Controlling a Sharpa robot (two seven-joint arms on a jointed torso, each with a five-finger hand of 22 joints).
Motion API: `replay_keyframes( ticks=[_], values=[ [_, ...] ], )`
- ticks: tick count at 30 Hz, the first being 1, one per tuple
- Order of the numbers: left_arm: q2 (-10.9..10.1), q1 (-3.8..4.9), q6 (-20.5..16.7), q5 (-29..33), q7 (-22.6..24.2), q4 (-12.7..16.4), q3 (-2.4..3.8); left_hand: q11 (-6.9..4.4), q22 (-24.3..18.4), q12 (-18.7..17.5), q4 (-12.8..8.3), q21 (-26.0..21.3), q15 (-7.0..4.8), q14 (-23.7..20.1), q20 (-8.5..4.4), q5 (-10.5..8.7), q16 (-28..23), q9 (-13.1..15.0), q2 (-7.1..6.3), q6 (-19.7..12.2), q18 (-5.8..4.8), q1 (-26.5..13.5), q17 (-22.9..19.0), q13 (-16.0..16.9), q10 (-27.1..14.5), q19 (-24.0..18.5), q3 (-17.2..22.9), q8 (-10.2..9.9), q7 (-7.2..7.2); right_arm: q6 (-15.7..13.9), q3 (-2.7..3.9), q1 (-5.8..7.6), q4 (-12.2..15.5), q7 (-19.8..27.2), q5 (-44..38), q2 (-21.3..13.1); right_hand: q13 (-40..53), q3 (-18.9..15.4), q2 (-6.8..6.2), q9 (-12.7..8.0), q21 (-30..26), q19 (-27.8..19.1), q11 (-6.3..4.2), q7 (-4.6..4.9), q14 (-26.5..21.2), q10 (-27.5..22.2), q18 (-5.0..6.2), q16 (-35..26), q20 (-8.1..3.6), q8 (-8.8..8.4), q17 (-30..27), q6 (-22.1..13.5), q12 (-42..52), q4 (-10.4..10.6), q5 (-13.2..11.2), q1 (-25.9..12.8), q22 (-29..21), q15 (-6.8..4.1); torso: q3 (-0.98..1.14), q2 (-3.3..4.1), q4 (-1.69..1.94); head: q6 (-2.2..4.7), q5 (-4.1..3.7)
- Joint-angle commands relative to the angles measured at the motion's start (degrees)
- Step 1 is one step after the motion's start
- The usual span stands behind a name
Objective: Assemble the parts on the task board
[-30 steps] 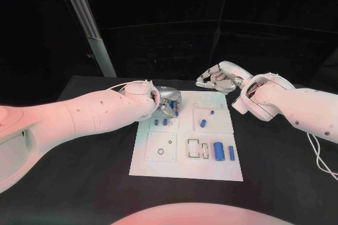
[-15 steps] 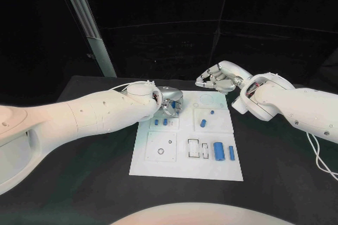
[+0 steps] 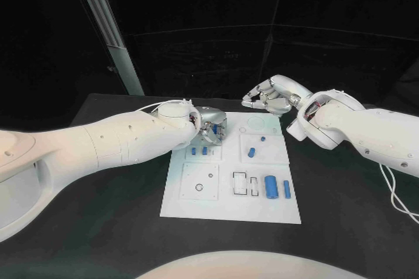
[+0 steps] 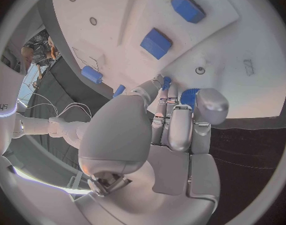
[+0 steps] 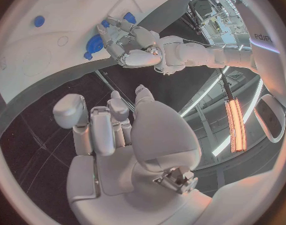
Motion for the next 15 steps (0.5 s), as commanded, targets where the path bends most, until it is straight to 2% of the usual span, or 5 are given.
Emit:
replay_keyframes(
  ticks=[1,10,15],
  values=[
    [-0.01,-0.34,1.57,-0.57,-1.51,-0.25,-0.26,-0.05,0.72,-0.56,-0.89,0.72,-0.44,0.37,-0.28,0.04,0.30,-0.10,0.61,0.94,-1.17,1.11,-0.11,-0.14,1.31,0.51,1.73,-0.40,-0.01,0.27,0.03,0.12,0.11,0.30,-0.10,0.00,-0.01,-0.33,0.08,-0.02,-0.25,-0.23,-0.03,-0.19,2.58,-0.16,0.41,-0.15,-0.16,0.25,0.08,-0.29,0.12,0.11,0.32,0.35,-0.09,-0.39,-0.01,0.01,0.04,-0.01,0.00],
    [-0.71,-0.44,-3.15,-0.53,0.57,0.48,-0.22,-0.08,2.17,-2.48,-2.44,1.98,-0.46,0.62,-0.43,0.02,0.44,-0.33,0.43,2.50,-1.40,0.99,-0.36,-0.60,3.29,0.78,5.37,-1.20,0.06,0.21,0.03,0.12,0.09,0.44,-0.10,0.02,0.01,-0.35,0.16,-0.02,-0.25,-0.22,-0.03,-0.19,2.59,-0.15,0.40,-0.13,-0.16,0.28,0.13,-0.29,0.15,0.11,0.36,0.43,-0.06,-0.39,-0.02,-0.03,0.07,0.26,-0.10],
    [-2.21,-0.38,-5.43,0.97,1.62,2.69,0.03,-0.06,2.42,-3.38,-2.59,2.13,-0.44,0.68,-0.41,-0.03,0.45,-0.39,0.17,3.01,-1.41,0.24,-0.54,-0.76,3.87,0.78,6.26,-1.54,0.11,0.13,0.03,0.12,0.02,0.52,-0.10,-0.02,0.01,-0.35,0.16,-0.02,-0.25,-0.22,-0.03,-0.19,2.59,-0.15,0.40,-0.13,-0.16,0.28,0.13,-0.29,0.15,0.11,0.36,0.43,-0.06,-0.39,0.00,-0.09,0.09,0.40,-0.08]
  ],
)
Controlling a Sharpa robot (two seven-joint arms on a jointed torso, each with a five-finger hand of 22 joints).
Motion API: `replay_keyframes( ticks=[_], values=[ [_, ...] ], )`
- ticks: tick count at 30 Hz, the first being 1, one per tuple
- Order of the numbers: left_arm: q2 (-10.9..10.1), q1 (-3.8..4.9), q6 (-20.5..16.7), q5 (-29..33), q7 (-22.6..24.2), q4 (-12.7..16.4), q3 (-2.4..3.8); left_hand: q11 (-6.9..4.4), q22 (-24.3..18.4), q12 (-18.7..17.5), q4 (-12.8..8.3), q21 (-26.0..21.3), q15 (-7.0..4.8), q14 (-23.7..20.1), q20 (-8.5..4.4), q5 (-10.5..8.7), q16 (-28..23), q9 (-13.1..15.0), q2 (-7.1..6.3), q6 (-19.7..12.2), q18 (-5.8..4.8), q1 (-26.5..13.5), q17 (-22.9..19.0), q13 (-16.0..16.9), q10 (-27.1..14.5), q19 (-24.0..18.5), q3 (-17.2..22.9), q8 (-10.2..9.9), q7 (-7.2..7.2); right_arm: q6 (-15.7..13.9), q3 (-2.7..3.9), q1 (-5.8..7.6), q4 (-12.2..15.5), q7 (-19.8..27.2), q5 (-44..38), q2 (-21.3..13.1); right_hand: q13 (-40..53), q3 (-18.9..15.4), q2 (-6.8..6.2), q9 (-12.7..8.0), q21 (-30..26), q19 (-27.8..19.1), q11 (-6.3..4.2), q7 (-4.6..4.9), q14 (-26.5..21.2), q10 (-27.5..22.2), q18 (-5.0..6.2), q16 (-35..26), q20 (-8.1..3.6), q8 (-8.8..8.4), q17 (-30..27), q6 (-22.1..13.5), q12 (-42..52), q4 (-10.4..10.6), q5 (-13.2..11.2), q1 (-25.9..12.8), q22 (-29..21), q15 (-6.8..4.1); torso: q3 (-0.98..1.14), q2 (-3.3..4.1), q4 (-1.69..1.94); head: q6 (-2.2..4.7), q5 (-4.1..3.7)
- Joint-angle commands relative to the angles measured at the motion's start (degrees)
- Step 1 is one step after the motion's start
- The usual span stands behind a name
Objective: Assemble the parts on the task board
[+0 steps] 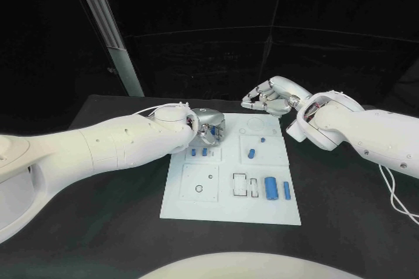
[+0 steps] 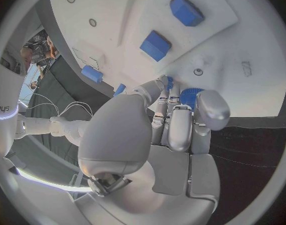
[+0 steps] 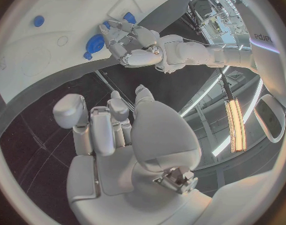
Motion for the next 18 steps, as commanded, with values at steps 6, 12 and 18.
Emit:
replay_keyframes(
  ticks=[6,12,18],
  values=[
    [-2.90,0.17,-4.49,2.98,1.70,4.15,1.21,-0.50,0.23,-0.87,-0.23,0.40,-0.41,0.68,0.06,0.14,0.25,-0.15,-0.31,0.71,-0.57,-1.01,-0.22,0.06,1.33,0.30,1.02,-0.61,0.14,0.01,0.03,0.11,-0.05,0.56,-0.08,-0.15,0.00,-0.35,0.16,-0.02,-0.25,-0.22,-0.03,-0.19,2.59,-0.15,0.40,-0.13,-0.16,0.28,0.05,-0.29,0.15,0.11,0.37,0.43,-0.06,-0.39,0.03,-0.01,0.10,0.47,-0.08],
    [-5.64,0.23,-5.85,4.73,1.85,6.84,3.19,-0.50,0.24,-0.98,-0.25,0.39,-0.41,0.68,0.06,0.13,0.22,-0.16,-0.35,0.79,-0.57,-1.11,-0.31,0.06,1.45,0.29,1.11,-0.66,0.16,-0.02,0.03,0.11,-0.09,0.62,-0.08,-0.24,0.00,-0.36,0.20,-0.02,-0.28,-0.24,-0.03,-0.19,2.59,-0.15,0.41,-0.14,-0.16,0.30,0.03,-0.28,0.16,0.10,0.39,0.47,-0.11,-0.39,-0.02,0.00,0.10,0.67,0.56],
    [-8.90,0.24,-6.03,5.38,1.35,9.00,4.07,-0.50,0.47,-1.23,-0.35,0.59,-0.41,0.66,0.07,0.12,0.17,-0.17,-0.49,0.97,-0.61,-1.31,-0.48,0.06,1.72,0.35,1.32,-0.77,0.17,-0.02,0.03,0.11,-0.16,0.65,-0.08,-0.33,0.00,-0.36,0.20,-0.02,-0.28,-0.24,-0.03,-0.19,2.59,-0.15,0.41,-0.14,-0.16,0.30,0.03,-0.28,0.16,0.10,0.39,0.47,-0.11,-0.39,-0.01,0.04,0.05,0.69,0.65]
  ],
)
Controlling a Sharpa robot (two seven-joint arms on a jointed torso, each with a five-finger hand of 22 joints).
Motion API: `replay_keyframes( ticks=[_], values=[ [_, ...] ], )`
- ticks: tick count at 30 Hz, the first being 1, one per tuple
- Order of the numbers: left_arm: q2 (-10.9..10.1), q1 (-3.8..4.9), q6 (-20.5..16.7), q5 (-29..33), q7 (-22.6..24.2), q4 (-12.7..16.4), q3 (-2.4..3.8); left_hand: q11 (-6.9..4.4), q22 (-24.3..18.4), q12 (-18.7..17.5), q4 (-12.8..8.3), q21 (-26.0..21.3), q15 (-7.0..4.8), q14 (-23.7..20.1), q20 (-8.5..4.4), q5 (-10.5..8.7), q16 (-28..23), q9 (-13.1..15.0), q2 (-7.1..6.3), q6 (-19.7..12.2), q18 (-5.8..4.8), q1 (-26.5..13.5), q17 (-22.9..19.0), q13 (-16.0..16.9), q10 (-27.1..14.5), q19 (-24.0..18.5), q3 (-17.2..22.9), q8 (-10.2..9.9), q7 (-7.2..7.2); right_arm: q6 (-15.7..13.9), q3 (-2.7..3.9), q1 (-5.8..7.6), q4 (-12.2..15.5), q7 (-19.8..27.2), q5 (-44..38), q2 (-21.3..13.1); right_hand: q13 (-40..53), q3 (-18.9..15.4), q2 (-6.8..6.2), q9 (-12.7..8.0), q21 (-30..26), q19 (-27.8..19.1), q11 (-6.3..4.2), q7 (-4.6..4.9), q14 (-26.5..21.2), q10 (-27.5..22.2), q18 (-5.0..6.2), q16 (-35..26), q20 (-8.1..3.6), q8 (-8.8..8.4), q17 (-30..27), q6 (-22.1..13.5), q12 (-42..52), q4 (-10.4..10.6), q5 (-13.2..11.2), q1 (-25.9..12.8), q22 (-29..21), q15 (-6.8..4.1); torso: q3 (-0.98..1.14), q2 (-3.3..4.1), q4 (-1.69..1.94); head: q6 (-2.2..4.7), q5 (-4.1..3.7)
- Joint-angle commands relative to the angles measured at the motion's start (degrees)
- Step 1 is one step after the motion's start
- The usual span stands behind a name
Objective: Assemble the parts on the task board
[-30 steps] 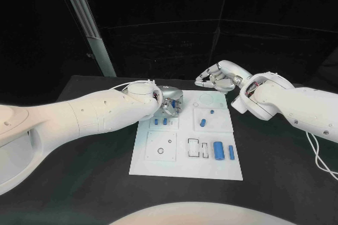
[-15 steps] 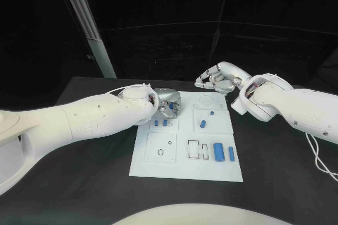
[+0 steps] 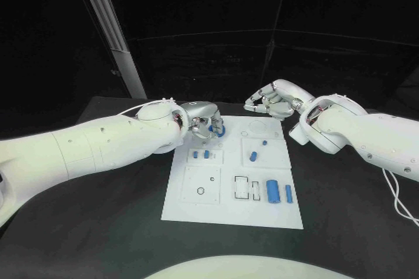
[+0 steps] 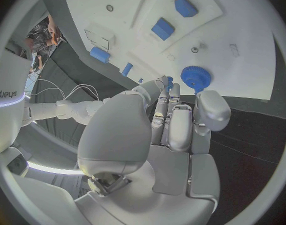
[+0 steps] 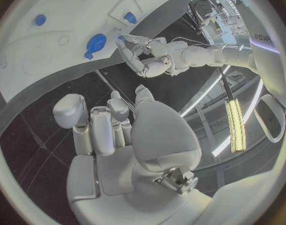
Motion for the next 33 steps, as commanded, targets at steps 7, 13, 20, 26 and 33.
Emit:
replay_keyframes(
  ticks=[7,13,20,26,33],
  values=[
    [-3.66,0.15,0.06,2.22,-0.68,1.31,0.33,-0.92,0.32,-0.59,0.00,0.51,-0.41,0.67,0.08,0.07,0.16,-0.10,-0.37,0.45,-0.66,-0.93,-0.14,0.05,1.49,0.40,0.54,-0.42,-0.02,-0.01,0.03,0.11,-0.11,0.57,-0.08,-0.18,0.00,-0.36,0.21,-0.02,-0.28,-0.24,-0.03,-0.19,2.59,-0.15,0.41,-0.14,-0.16,0.30,0.05,-0.28,0.16,0.10,0.39,0.47,-0.05,-0.39,0.02,0.02,-0.04,-0.25,0.08],
    [-4.05,0.11,2.01,2.32,-1.11,0.65,0.26,-0.91,0.37,-1.02,0.11,0.50,-0.38,0.66,0.11,0.03,0.13,-0.16,-0.60,0.47,-0.66,-1.45,-0.29,0.02,1.60,0.36,0.57,-0.67,-0.04,-0.02,0.03,0.10,-0.13,0.57,-0.08,-0.17,0.00,-0.36,0.21,-0.02,-0.28,-0.24,-0.03,-0.19,2.59,-0.15,0.41,-0.14,-0.16,0.30,0.05,-0.28,0.16,0.10,0.39,0.47,-0.05,-0.39,0.00,0.11,-0.19,0.06,-0.36],
    [-3.61,-0.21,4.15,2.35,-1.34,-0.57,0.18,-0.90,0.38,-1.24,0.15,0.48,-0.38,0.64,0.13,0.01,0.08,-0.19,-0.78,0.48,-0.66,-1.72,-0.43,0.01,1.64,0.33,0.54,-0.81,-0.06,-0.05,0.03,0.10,-0.15,0.59,-0.08,-0.17,0.00,-0.36,0.21,-0.02,-0.28,-0.24,-0.03,-0.19,2.59,-0.15,0.41,-0.14,-0.16,0.30,0.05,-0.28,0.16,0.10,0.39,0.47,-0.05,-0.39,0.02,0.06,-0.24,-0.18,0.03],
    [-3.41,-0.34,5.11,2.35,-1.53,-1.08,0.15,-0.90,0.26,-1.33,0.19,0.34,-0.37,0.62,0.14,0.00,0.04,-0.20,-0.82,0.49,-0.63,-1.83,-0.53,0.00,1.66,0.28,0.53,-0.86,-0.05,-0.06,0.03,0.10,-0.13,0.65,-0.08,-0.12,-0.01,-0.38,0.28,-0.02,-0.28,-0.24,-0.03,-0.20,2.59,-0.16,0.41,-0.15,-0.16,0.33,0.05,-0.28,0.16,0.08,0.45,0.56,-0.05,-0.39,0.04,0.06,-0.19,-0.23,-0.24],
    [-3.15,-0.39,5.94,2.36,-1.41,-1.32,-0.11,-0.90,0.30,-1.40,0.21,0.37,-0.36,0.61,0.14,0.00,0.03,-0.21,-0.86,0.49,-0.63,-1.92,-0.57,0.00,1.68,0.27,0.51,-0.90,-0.06,-0.09,0.03,0.10,-0.12,0.69,-0.08,-0.06,-0.01,-0.38,0.28,-0.02,-0.28,-0.24,-0.03,-0.20,2.59,-0.16,0.41,-0.15,-0.16,0.33,0.05,-0.28,0.16,0.08,0.45,0.56,-0.05,-0.39,0.05,0.10,-0.27,-0.39,-0.18]
  ],
)
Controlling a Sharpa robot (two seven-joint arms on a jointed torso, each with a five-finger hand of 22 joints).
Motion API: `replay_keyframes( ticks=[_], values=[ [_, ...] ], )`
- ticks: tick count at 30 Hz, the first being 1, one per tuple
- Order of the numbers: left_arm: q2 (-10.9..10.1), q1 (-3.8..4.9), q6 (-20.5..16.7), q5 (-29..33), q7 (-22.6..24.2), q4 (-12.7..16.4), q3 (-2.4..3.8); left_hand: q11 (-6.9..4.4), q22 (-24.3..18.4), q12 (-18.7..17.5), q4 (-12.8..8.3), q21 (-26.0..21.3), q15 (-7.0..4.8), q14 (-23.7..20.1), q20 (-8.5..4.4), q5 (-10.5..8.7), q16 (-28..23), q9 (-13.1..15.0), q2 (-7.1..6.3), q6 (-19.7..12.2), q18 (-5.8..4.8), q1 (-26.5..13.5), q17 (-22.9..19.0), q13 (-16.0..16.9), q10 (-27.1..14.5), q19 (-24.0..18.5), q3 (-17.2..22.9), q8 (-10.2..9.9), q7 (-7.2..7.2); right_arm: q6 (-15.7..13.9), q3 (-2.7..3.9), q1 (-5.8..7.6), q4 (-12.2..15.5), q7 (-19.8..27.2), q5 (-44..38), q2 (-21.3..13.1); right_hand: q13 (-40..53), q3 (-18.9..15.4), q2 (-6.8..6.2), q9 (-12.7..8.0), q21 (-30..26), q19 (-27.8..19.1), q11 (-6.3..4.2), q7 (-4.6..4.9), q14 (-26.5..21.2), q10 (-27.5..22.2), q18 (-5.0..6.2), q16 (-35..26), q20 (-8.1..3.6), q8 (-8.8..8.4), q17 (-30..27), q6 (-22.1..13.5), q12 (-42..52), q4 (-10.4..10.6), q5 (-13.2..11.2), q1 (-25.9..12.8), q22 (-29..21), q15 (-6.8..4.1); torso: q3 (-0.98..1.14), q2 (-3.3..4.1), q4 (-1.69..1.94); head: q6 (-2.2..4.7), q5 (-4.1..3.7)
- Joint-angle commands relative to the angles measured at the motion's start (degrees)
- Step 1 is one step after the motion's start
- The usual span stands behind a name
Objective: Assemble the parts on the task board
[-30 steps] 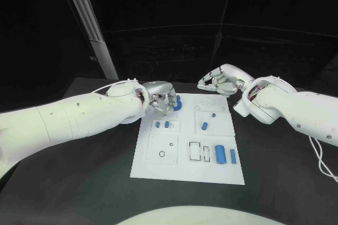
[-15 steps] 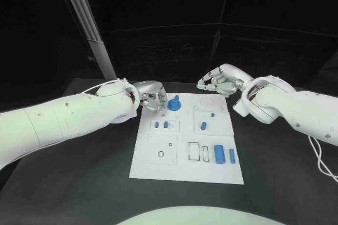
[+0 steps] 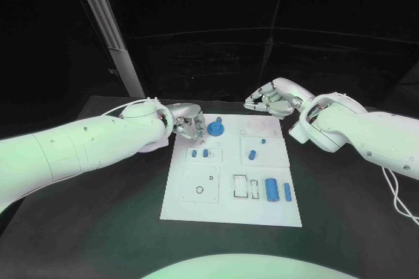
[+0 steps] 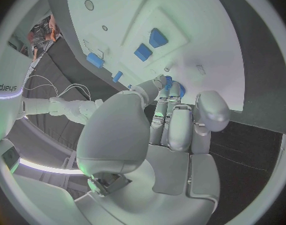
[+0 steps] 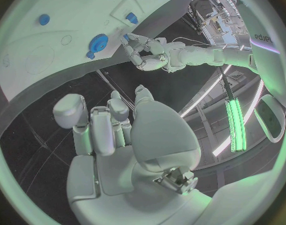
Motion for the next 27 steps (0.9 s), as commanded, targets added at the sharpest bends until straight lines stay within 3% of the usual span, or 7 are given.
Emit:
replay_keyframes(
  ticks=[1,27],
  values=[
    [0.15,0.00,1.91,0.25,-0.11,-0.07,-0.15,0.04,-0.02,-0.16,0.21,0.13,-0.37,0.61,0.14,0.03,0.03,-0.10,0.07,0.50,-0.64,-0.48,-0.08,0.04,0.39,0.27,0.21,-0.21,-0.06,-0.09,0.03,0.12,0.04,0.63,-0.06,0.03,-0.01,-0.38,0.06,-0.02,-0.28,-0.24,-0.03,-0.20,2.59,-0.16,0.41,-0.15,-0.16,0.33,0.07,-0.28,0.16,0.08,0.15,0.35,-0.06,-0.39,-0.01,0.02,-0.01,-0.10,0.04],
    [1.59,-0.34,1.70,0.26,0.09,-1.24,-1.08,0.06,-0.22,-0.54,0.29,-0.15,-0.34,0.50,0.16,0.00,-0.15,-0.17,-0.14,0.43,-0.58,-0.83,-0.52,0.03,0.40,0.12,0.12,-0.47,-0.08,0.00,0.03,0.11,0.03,0.59,-0.06,0.29,-0.01,-0.38,0.06,-0.02,-0.28,-0.24,-0.03,-0.20,2.59,-0.16,0.41,-0.15,-0.16,0.33,0.07,-0.28,0.16,0.08,0.15,0.35,-0.06,-0.39,-0.03,0.01,0.02,-0.43,-0.31]
  ],
)
